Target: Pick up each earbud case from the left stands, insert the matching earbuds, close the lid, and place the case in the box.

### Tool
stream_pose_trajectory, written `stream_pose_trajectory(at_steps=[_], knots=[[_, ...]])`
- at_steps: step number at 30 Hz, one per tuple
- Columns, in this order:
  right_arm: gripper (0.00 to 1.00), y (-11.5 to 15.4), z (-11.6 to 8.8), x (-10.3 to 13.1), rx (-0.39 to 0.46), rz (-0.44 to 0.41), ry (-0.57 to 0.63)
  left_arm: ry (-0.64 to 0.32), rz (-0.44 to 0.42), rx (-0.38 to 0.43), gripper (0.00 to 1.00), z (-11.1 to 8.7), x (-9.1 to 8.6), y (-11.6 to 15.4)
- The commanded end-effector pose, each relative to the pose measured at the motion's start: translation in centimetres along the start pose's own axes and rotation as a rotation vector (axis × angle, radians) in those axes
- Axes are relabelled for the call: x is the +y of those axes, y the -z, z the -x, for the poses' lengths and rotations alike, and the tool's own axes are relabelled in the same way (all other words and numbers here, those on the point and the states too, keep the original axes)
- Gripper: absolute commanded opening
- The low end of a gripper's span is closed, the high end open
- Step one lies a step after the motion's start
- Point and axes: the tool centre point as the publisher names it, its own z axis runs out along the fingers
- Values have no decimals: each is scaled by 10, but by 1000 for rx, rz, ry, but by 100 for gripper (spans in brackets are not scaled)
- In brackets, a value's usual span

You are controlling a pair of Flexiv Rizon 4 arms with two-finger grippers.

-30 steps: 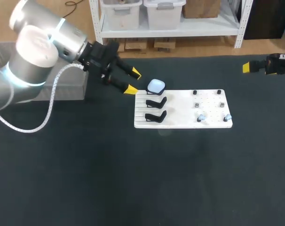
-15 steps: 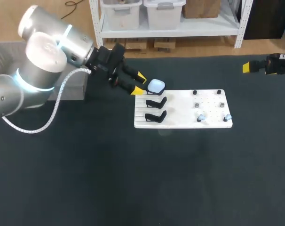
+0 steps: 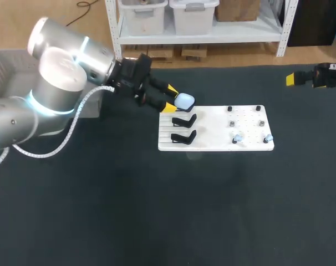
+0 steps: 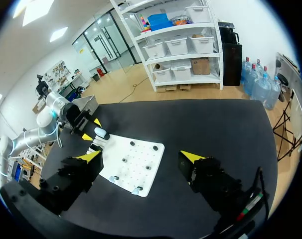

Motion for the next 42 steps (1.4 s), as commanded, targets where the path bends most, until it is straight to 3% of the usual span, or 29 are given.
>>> stream_pose_trajectory(at_steps=[1,15,42], knots=[[100,0,0,0,0,0,0,-3,6,-9,62,-2,4,-7],[100,0,0,0,0,0,0,-4,14,-25,50,-3,14,-15],[100,0,0,0,0,0,0,-10,18,-46,44,-3,7,-19]])
